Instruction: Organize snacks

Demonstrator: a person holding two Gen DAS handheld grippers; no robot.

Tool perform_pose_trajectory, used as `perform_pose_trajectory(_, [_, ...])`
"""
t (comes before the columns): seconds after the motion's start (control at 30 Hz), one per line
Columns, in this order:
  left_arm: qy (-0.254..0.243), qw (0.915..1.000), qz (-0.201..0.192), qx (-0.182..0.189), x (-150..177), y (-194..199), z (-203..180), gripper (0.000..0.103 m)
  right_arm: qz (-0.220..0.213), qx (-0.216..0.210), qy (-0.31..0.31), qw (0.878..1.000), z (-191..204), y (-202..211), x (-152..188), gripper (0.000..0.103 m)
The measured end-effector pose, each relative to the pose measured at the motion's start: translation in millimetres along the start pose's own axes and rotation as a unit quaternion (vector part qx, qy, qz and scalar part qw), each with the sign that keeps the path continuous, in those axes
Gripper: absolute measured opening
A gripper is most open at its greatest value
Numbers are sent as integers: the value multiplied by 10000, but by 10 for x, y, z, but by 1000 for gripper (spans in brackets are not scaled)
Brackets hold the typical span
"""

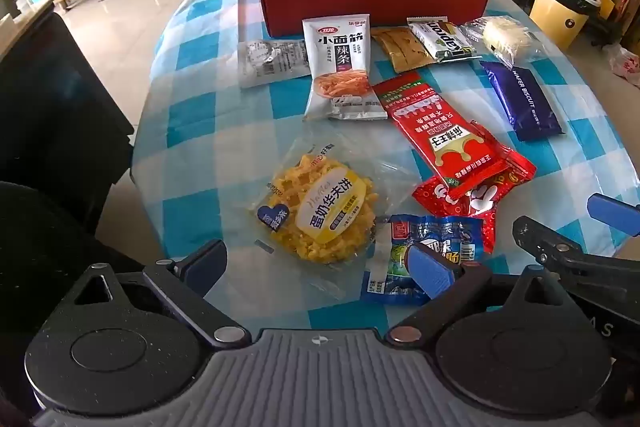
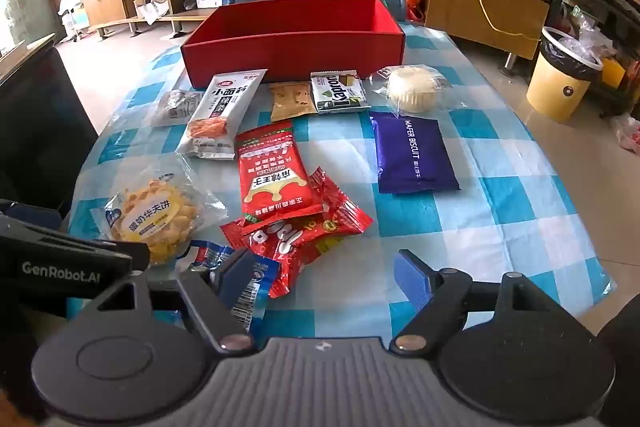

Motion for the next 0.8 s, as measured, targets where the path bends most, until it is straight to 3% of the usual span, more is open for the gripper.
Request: perform_pose_trajectory(0.8, [22, 9999, 134, 12, 61, -38, 0, 97, 132, -11, 22, 9999, 13, -36, 57, 75])
Point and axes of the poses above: each gripper's, at about its wrist camera, not at the fingertips, and y roughly against the way its jaws point, z to its left, x to its underside, the point moved 10 cm from there along -y, roughly the way its jaws point, and after that the axes turned 9 degrees about -z, right-handed, at the moved point
